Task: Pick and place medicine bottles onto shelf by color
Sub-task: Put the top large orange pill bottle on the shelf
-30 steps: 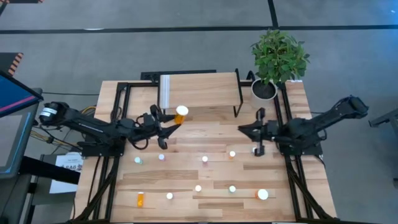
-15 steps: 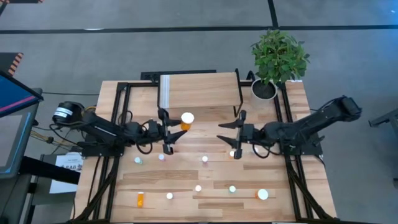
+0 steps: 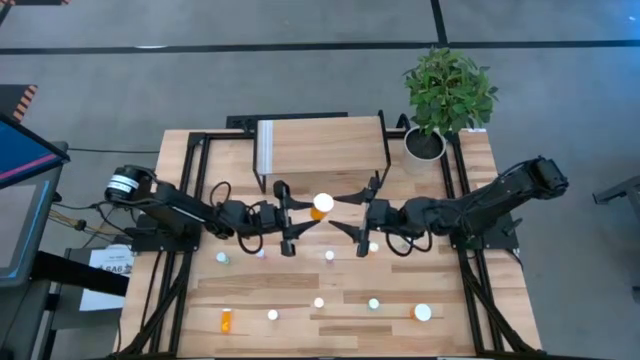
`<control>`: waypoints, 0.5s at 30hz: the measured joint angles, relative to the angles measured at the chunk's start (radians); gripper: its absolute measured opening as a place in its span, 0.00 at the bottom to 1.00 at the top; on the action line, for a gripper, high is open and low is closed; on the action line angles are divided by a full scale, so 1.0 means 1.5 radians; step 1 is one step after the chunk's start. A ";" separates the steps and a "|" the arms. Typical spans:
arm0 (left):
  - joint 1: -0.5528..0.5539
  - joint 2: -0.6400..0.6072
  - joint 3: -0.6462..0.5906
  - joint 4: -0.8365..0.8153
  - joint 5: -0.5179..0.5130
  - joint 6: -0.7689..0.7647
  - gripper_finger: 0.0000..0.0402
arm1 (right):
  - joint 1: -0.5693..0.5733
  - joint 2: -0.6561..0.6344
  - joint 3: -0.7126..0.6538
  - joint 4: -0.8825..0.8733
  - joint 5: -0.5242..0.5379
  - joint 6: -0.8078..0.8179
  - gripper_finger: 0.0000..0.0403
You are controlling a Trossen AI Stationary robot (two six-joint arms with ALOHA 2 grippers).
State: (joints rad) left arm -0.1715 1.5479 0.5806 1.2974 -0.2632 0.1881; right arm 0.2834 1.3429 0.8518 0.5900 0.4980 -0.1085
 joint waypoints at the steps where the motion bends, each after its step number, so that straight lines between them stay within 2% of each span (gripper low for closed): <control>1: 0.000 0.005 0.003 0.000 0.000 0.000 0.40 | -0.002 0.000 0.001 0.001 0.000 0.006 0.73; 6: -0.002 0.018 0.019 -0.006 0.023 0.007 0.40 | -0.012 0.000 0.001 -0.001 -0.005 0.049 0.73; 15: -0.011 0.018 0.023 -0.016 0.036 0.015 0.40 | -0.021 0.000 0.001 0.016 -0.117 0.112 0.73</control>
State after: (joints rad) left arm -0.1879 1.5742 0.6144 1.2740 -0.2088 0.2105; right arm 0.2523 1.3430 0.8539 0.6140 0.3220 0.0600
